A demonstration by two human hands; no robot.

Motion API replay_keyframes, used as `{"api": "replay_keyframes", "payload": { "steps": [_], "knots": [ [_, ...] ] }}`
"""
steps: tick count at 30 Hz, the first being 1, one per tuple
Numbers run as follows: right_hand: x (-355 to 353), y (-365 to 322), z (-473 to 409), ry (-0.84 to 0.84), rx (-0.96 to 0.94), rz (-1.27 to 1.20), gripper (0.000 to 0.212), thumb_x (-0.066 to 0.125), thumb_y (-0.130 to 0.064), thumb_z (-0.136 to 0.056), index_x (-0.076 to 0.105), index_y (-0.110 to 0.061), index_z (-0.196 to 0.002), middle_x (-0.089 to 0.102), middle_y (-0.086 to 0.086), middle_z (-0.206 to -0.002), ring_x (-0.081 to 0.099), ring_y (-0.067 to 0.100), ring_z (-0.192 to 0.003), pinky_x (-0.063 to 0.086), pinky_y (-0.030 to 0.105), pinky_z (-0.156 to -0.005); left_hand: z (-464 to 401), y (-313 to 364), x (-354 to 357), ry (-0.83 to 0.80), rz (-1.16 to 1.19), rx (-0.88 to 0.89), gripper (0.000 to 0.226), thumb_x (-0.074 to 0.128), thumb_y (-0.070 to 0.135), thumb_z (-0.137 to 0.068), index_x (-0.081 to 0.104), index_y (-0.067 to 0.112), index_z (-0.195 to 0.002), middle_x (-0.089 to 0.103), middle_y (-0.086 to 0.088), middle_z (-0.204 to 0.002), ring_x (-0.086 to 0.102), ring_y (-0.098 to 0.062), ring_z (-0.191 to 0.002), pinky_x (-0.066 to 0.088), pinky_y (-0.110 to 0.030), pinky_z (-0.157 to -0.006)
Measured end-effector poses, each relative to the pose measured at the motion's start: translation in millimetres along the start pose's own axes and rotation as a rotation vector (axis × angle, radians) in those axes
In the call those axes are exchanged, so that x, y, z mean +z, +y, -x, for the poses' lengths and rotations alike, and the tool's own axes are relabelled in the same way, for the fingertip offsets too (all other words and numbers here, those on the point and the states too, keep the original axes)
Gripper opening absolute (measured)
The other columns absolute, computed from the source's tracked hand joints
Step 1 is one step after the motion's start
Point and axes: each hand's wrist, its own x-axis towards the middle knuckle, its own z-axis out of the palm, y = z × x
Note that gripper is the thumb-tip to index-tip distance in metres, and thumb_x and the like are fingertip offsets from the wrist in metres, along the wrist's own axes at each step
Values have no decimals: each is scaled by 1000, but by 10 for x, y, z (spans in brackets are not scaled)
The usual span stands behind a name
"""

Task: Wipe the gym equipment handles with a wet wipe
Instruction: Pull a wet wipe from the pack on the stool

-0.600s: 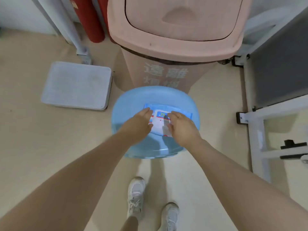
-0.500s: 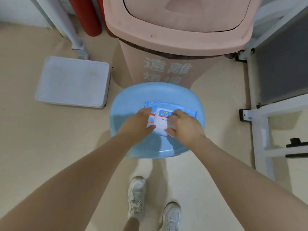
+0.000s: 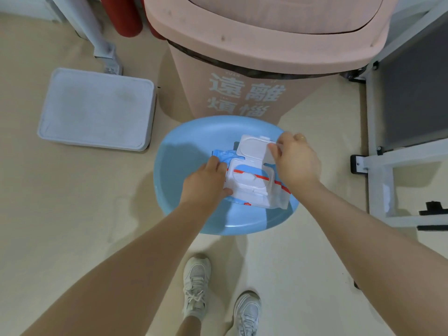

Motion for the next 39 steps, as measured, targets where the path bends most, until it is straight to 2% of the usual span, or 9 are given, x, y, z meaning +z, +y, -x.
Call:
{"api": "replay_keyframes", "payload": {
  "steps": [3, 5, 9, 12, 15, 21, 29, 35, 39],
  "knots": [
    [56, -88, 82, 38, 281, -555, 14, 55, -15, -88, 41, -13, -92, 62, 13, -91, 62, 34, -80, 46, 36, -67, -3, 3, 31, 31, -46, 31, 56, 55, 36, -89, 31, 21, -137, 40, -3, -129, 52, -24, -108, 42, -33, -77],
    [80, -149, 207, 6, 124, -607, 19, 56, -8, -86, 41, -17, -80, 59, 7, -79, 60, 29, -76, 46, 38, -72, 22, 10, 52, 40, -60, 59, 60, 53, 34, -91, 24, 27, -142, 38, -4, -131, 51, -25, -110, 42, -34, -79],
    [170, -156, 328, -274, -394, 135, 17, 60, -10, -83, 63, -8, -99, 56, 10, -112, 53, 29, -104, 47, 37, -72, 70, 23, 113, 30, -103, 82, 60, 47, 34, -94, 16, 33, -146, 32, -5, -138, 48, -24, -115, 43, -34, -84],
    [170, -174, 385, -210, -446, 448, 29, 85, -5, -38, 66, -7, -60, 62, 12, -77, 62, 29, -67, 40, 25, -42, 68, -3, 155, 149, -102, 140, 68, 70, 30, -80, 38, 27, -139, 51, -9, -120, 60, -26, -95, 49, -31, -68],
    [267, -151, 405, -188, -410, 506, 34, 86, -11, -23, 64, -12, -50, 62, 6, -63, 61, 26, -56, 38, 21, -40, 59, -51, 243, 243, -88, 200, 75, 91, 23, -45, 61, 25, -114, 63, -9, -85, 62, -25, -57, 47, -25, -43],
    [257, -276, 326, -258, -332, 524, 33, 44, -2, -85, 54, -2, -117, 52, 13, -123, 50, 31, -113, 35, 35, -94, 47, -76, 324, 232, -79, 206, 59, 90, 20, -46, 72, 24, -102, 65, -9, -85, 62, -26, -60, 45, -24, -42],
    [193, -163, 326, -358, -246, 257, 23, 42, -7, -86, 53, -7, -107, 50, 11, -113, 46, 29, -109, 34, 36, -81, 24, -56, 291, 253, -130, 227, 64, 92, 23, -37, 73, 26, -98, 65, -7, -80, 60, -23, -55, 42, -21, -40],
    [131, 44, 280, -411, -584, 241, 18, 51, 1, -79, 60, -7, -93, 56, 14, -93, 52, 34, -89, 30, 33, -68, 5, -31, 320, 256, -150, 221, 62, 92, 29, -34, 74, 28, -94, 66, -5, -79, 59, -21, -54, 39, -18, -40],
    [99, -28, 333, -323, -464, 169, 17, 48, -10, -88, 60, -7, -99, 58, 15, -100, 55, 35, -97, 44, 39, -69, 1, 11, 237, 163, -212, 169, 58, 71, 34, -77, 50, 31, -131, 53, -9, -121, 58, -24, -94, 45, -28, -60]
  ]
}}
